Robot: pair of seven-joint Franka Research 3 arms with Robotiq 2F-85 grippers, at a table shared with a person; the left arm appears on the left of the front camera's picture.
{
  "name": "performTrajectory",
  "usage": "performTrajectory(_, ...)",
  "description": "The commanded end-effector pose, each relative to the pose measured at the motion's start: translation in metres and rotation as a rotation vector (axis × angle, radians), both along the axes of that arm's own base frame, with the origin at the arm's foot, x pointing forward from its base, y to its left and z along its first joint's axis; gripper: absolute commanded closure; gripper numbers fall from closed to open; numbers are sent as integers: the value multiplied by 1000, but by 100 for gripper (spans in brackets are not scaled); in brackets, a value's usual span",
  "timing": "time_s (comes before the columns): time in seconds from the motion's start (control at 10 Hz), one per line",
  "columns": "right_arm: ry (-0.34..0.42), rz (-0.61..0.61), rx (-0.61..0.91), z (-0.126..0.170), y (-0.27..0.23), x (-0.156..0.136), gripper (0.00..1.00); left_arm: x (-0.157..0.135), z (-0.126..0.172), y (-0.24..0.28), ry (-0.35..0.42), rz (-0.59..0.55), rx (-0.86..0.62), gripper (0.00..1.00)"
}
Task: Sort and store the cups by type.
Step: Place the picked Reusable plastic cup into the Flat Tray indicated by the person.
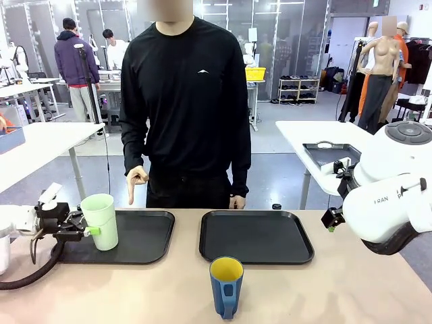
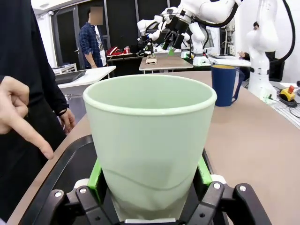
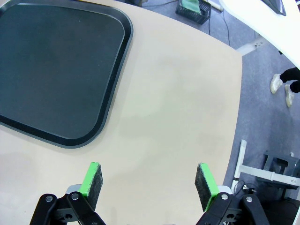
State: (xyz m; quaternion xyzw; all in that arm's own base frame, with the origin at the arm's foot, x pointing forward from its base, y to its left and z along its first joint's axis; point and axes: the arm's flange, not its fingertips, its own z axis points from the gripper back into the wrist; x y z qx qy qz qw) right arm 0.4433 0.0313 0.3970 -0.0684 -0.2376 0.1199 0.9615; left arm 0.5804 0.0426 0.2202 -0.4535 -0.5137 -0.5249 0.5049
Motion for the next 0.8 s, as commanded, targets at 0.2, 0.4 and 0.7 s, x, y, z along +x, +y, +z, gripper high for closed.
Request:
performTrajectory(0.2,1,1,0,-1,0,0,0,8,-11,-3,-9,23,29,14)
performTrajectory(0.4,1,1,0,-1,0,0,0,6,-13,-1,8,34,33,0)
performTrajectory(0.7,1,1,0,-1,0,0,0,0,-15,12,15,60,41,0)
